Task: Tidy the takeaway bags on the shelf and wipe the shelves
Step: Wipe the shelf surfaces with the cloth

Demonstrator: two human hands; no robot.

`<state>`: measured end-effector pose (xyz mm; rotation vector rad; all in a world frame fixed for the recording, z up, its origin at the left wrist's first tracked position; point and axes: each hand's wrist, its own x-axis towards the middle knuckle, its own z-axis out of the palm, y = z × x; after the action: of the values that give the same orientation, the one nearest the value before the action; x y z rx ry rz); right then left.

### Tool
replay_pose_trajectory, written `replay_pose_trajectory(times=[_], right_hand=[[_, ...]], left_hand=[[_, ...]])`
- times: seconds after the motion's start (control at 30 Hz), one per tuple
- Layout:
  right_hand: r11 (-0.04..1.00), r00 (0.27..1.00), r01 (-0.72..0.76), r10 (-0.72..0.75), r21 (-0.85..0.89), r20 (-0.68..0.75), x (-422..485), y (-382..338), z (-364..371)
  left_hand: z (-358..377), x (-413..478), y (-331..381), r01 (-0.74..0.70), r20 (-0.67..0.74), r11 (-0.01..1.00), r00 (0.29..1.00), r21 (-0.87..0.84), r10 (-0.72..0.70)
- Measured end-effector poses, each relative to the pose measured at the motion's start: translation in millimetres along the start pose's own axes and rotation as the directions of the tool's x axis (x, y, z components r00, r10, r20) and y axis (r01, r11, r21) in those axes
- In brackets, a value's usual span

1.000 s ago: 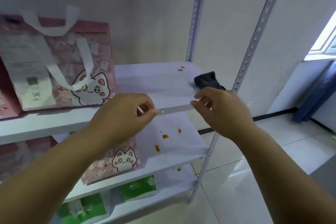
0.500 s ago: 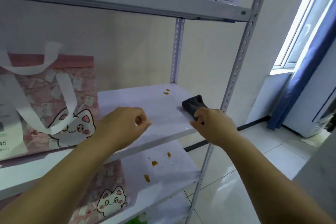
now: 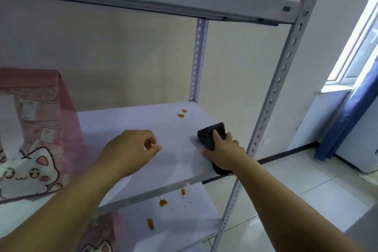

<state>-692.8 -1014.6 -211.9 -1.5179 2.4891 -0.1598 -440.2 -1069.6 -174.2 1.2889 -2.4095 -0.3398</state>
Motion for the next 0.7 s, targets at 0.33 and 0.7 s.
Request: replay_pose_trajectory(times=[0.33, 0.7], right_hand=[[0.996, 0.992, 0.064, -0.071, -0.069, -0.104, 27.3, -4.2, 4.9], [0.983, 0.967, -0.112, 0.142, 0.145, -0.211, 105.4, -28.3, 5.3]], left_hand=[[45.3, 23.2, 5.3, 0.155, -0.008, 0.987, 0.988, 0.036, -0.154], [58.3, 51.8, -21.7, 0.261, 0.094, 0.949, 0.955, 0.175, -0.28]])
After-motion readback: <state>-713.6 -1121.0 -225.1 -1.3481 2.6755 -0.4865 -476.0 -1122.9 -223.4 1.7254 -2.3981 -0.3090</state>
